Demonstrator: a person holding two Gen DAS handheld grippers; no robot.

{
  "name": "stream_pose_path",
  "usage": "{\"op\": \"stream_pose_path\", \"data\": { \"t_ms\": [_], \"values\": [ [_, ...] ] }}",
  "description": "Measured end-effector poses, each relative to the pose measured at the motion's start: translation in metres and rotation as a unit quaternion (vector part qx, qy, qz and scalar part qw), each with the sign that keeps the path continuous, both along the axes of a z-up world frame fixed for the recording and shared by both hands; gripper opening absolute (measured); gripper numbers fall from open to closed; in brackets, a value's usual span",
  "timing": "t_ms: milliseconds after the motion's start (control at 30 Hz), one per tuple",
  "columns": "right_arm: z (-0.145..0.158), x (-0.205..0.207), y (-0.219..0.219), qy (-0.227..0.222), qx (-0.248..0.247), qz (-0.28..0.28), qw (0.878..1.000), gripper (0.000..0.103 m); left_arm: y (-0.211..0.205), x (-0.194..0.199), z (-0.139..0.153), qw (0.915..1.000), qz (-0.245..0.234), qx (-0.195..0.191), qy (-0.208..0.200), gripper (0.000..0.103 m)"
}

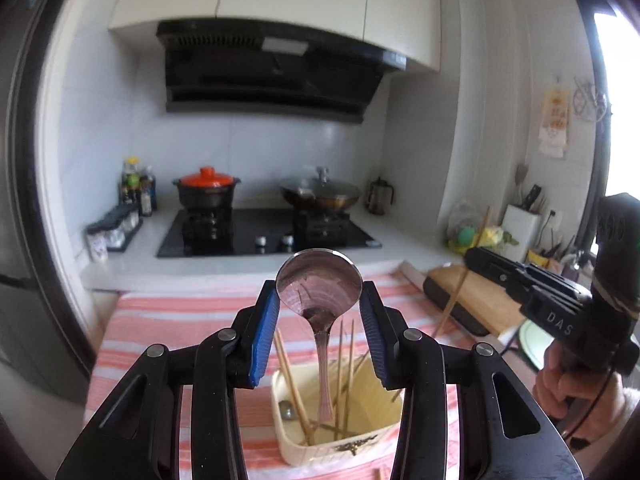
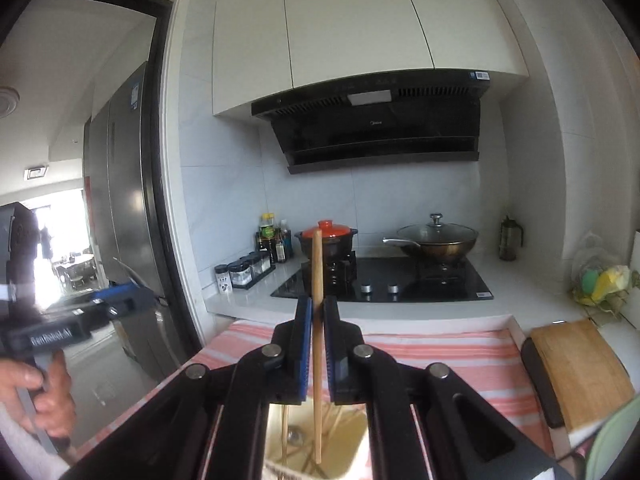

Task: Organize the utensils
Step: 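Carry the spoon over the cream holder with the left tool while the right tool carries a chopstick, then open both tools, dropping the spoon and chopstick into the cream holder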

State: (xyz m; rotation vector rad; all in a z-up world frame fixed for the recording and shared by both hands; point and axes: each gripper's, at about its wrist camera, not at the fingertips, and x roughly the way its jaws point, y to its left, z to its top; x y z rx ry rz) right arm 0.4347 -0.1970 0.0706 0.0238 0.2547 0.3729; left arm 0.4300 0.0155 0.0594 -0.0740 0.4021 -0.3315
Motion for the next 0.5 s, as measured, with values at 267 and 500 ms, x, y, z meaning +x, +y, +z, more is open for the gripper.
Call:
{"op": "stream_pose_path", "data": {
  "t_ms": [267,500],
  "values": [
    [-0.075,0.077,0.005,0.158,-0.018,-0.005,0.987,0.006,-0.026,0.070,-0.079,0.9912,-0.009,0.019,0.131,0.041],
    [-0.126,0.106,0.005,0.247,-0.026,-0.010,0.969,0.014,-0.033,0.080,-0.120,0.9799,0.004,0.042,0.195,0.045]
  ]
}}
